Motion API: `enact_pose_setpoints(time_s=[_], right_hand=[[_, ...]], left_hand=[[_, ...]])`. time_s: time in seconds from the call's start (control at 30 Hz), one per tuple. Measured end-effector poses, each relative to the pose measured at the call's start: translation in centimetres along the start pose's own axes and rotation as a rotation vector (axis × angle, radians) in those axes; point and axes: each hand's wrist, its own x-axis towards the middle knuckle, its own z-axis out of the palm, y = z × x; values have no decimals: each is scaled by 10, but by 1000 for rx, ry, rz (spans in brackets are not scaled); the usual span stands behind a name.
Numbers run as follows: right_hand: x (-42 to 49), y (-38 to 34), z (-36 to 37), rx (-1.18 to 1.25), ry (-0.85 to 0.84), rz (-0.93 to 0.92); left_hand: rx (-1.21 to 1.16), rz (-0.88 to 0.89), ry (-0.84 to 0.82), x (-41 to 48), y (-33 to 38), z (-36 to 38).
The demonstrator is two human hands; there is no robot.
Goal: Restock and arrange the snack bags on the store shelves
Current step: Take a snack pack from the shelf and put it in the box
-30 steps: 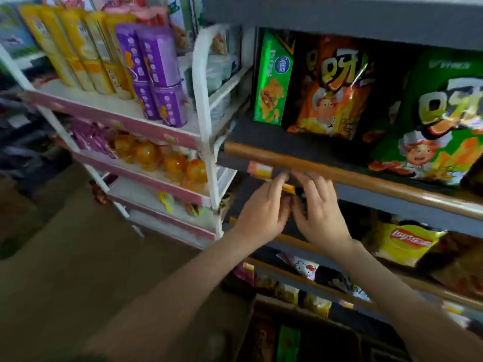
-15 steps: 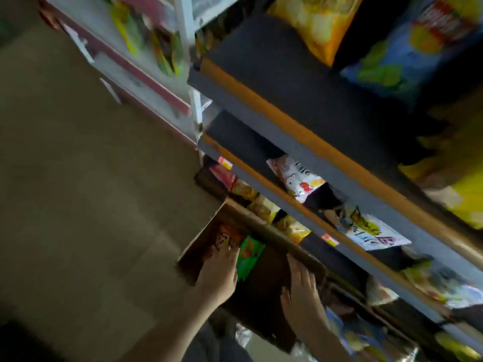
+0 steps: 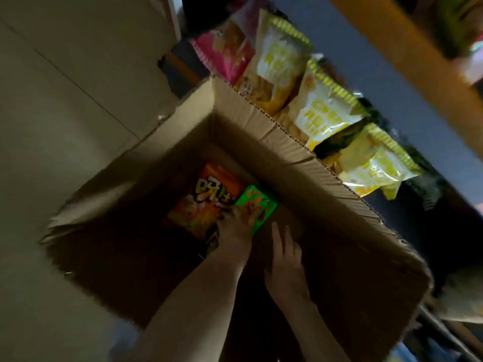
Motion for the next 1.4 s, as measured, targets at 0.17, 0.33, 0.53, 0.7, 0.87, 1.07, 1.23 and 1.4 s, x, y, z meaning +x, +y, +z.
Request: enact_pose_setpoints(time_s=[0.17,0.33,0.53,0.7,0.87,1.07,1.23,1.4], right_hand=[[16,17,17,16,-1,70],[-3,3,-1,62,22,27],[-97,-41,-67,43,139,-72],[-188,-85,-173,98,262,-225],[-262,-138,-299,265,325,-400],[-337,-194,-431,314,478,-715],[-359,-234,-520,300,703,-820],[-346,-282,-588,548,659,-900]], left_hand=[[-35,-48,4,29,3,27],[-81,35,90,-4,-5,9],[-325,199,283,-130,-19,-46],[-474,251,498,-261,-42,-140],[-477,467,676,-372,-71,-274],[-598,549,956,-492,-95,-400],[-572,607,1268,-553,-123,-487],[-570,654,1320,-568,-141,-563]])
